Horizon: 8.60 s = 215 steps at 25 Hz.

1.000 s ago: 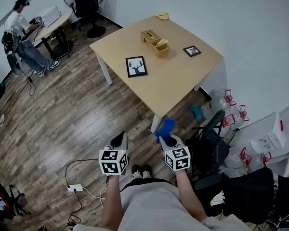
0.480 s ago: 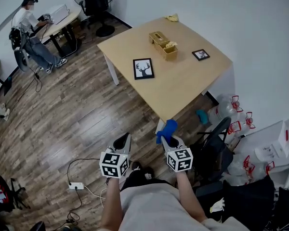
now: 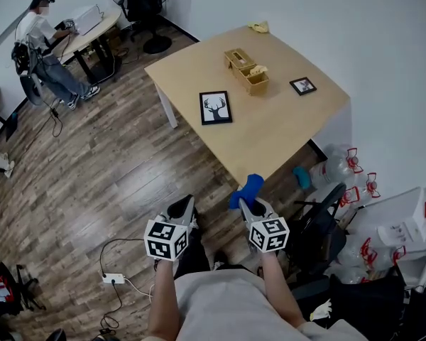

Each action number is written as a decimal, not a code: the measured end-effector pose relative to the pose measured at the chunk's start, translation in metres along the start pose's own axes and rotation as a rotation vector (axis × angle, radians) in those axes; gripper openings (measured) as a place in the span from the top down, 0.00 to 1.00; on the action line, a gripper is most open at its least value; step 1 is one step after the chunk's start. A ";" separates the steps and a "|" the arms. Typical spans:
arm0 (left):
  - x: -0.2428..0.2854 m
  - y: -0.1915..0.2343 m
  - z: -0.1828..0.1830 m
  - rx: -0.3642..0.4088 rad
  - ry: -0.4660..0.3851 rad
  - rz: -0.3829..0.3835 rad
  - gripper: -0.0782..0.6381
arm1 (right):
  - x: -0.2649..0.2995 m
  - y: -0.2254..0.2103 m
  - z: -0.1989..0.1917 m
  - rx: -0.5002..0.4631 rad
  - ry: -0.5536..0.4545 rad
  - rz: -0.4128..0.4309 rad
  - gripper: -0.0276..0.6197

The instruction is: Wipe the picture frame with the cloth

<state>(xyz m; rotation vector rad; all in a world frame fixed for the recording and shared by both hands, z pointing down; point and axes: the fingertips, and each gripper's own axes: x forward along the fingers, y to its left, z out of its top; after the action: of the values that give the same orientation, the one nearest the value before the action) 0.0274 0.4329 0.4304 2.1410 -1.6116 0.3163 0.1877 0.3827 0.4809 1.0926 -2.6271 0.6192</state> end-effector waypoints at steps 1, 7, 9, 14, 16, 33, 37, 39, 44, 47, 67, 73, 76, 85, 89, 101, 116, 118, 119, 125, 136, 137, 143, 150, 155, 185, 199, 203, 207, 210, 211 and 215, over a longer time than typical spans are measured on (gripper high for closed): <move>0.005 0.006 0.003 0.002 0.001 -0.001 0.82 | 0.008 -0.002 0.003 0.000 0.000 -0.002 0.88; 0.044 0.050 0.022 0.014 0.016 -0.005 0.82 | 0.054 -0.016 0.016 0.004 0.014 -0.027 0.88; 0.060 0.069 0.034 0.027 0.012 -0.003 0.82 | 0.072 -0.022 0.026 0.003 0.012 -0.040 0.88; 0.101 0.125 0.065 0.008 0.012 -0.022 0.82 | 0.129 -0.031 0.050 0.011 0.024 -0.077 0.88; 0.118 0.148 0.073 0.002 0.026 -0.037 0.82 | 0.154 -0.035 0.058 0.018 0.035 -0.093 0.88; 0.262 0.285 0.124 0.012 0.148 -0.174 0.82 | 0.306 -0.077 0.121 0.026 0.102 -0.241 0.88; 0.283 0.295 0.127 0.002 0.166 -0.193 0.82 | 0.318 -0.086 0.122 0.022 0.132 -0.263 0.88; 0.290 0.297 0.126 -0.003 0.178 -0.200 0.82 | 0.323 -0.090 0.121 0.025 0.145 -0.265 0.88; 0.300 0.299 0.125 0.004 0.195 -0.197 0.82 | 0.338 -0.097 0.122 0.001 0.173 -0.233 0.88; 0.300 0.300 0.121 0.014 0.206 -0.172 0.82 | 0.343 -0.098 0.120 -0.012 0.183 -0.204 0.88; 0.381 0.255 0.094 0.131 0.330 -0.195 0.82 | 0.371 -0.172 0.162 -0.274 0.252 -0.004 0.88; 0.400 0.250 0.096 0.144 0.344 -0.203 0.82 | 0.397 -0.180 0.195 -0.382 0.248 0.055 0.88; 0.405 0.250 0.095 0.160 0.353 -0.204 0.82 | 0.410 -0.182 0.208 -0.471 0.272 0.076 0.88; 0.424 0.254 0.082 0.218 0.413 -0.223 0.82 | 0.449 -0.209 0.192 -0.820 0.450 0.141 0.88; 0.433 0.251 0.074 0.240 0.455 -0.251 0.82 | 0.469 -0.214 0.178 -0.796 0.474 0.186 0.88; 0.468 0.259 0.047 0.398 0.590 -0.319 0.82 | 0.503 -0.231 0.148 -0.647 0.477 0.192 0.88; 0.484 0.260 0.013 0.476 0.699 -0.360 0.82 | 0.521 -0.249 0.130 -0.578 0.502 0.112 0.88; 0.483 0.261 0.010 0.467 0.716 -0.361 0.82 | 0.523 -0.251 0.128 -0.572 0.504 0.109 0.88; 0.483 0.261 0.010 0.462 0.721 -0.360 0.82 | 0.524 -0.252 0.128 -0.570 0.505 0.107 0.88; 0.484 0.260 0.007 0.523 0.773 -0.361 0.82 | 0.535 -0.258 0.122 -0.606 0.536 0.106 0.88; 0.485 0.259 0.008 0.559 0.795 -0.362 0.82 | 0.556 -0.257 0.105 -0.686 0.593 0.111 0.87; 0.485 0.259 0.008 0.560 0.796 -0.362 0.82 | 0.557 -0.256 0.104 -0.690 0.598 0.114 0.87; 0.488 0.257 0.005 0.599 0.803 -0.353 0.82 | 0.561 -0.255 0.094 -0.719 0.608 0.123 0.87; 0.488 0.256 0.005 0.605 0.810 -0.355 0.82 | 0.559 -0.254 0.092 -0.721 0.611 0.126 0.88; 0.487 0.256 0.005 0.613 0.817 -0.353 0.82 | 0.555 -0.251 0.090 -0.721 0.620 0.131 0.88; 0.487 0.256 0.007 0.570 0.810 -0.327 0.82 | 0.519 -0.239 0.070 -0.724 0.617 0.166 0.88; 0.488 0.255 0.007 0.602 0.827 -0.313 0.82 | 0.489 -0.228 0.056 -0.699 0.575 0.163 0.88; 0.488 0.256 0.007 0.610 0.829 -0.311 0.82 | 0.483 -0.226 0.052 -0.696 0.573 0.168 0.88; 0.488 0.255 0.006 0.621 0.832 -0.315 0.82 | 0.477 -0.224 0.048 -0.690 0.574 0.172 0.88; 0.489 0.254 0.007 0.613 0.832 -0.312 0.82 | 0.472 -0.223 0.047 -0.685 0.570 0.177 0.88; 0.489 0.254 0.007 0.608 0.832 -0.312 0.82 | 0.471 -0.223 0.046 -0.683 0.569 0.180 0.88; 0.489 0.255 0.008 0.599 0.831 -0.304 0.82 | 0.465 -0.219 0.043 -0.680 0.566 0.190 0.88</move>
<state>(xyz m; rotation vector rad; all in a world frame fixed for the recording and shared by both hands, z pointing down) -0.0716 -0.0442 0.6879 2.1293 -0.7475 1.4951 0.0191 -0.0638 0.6758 0.3889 -2.1707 0.0194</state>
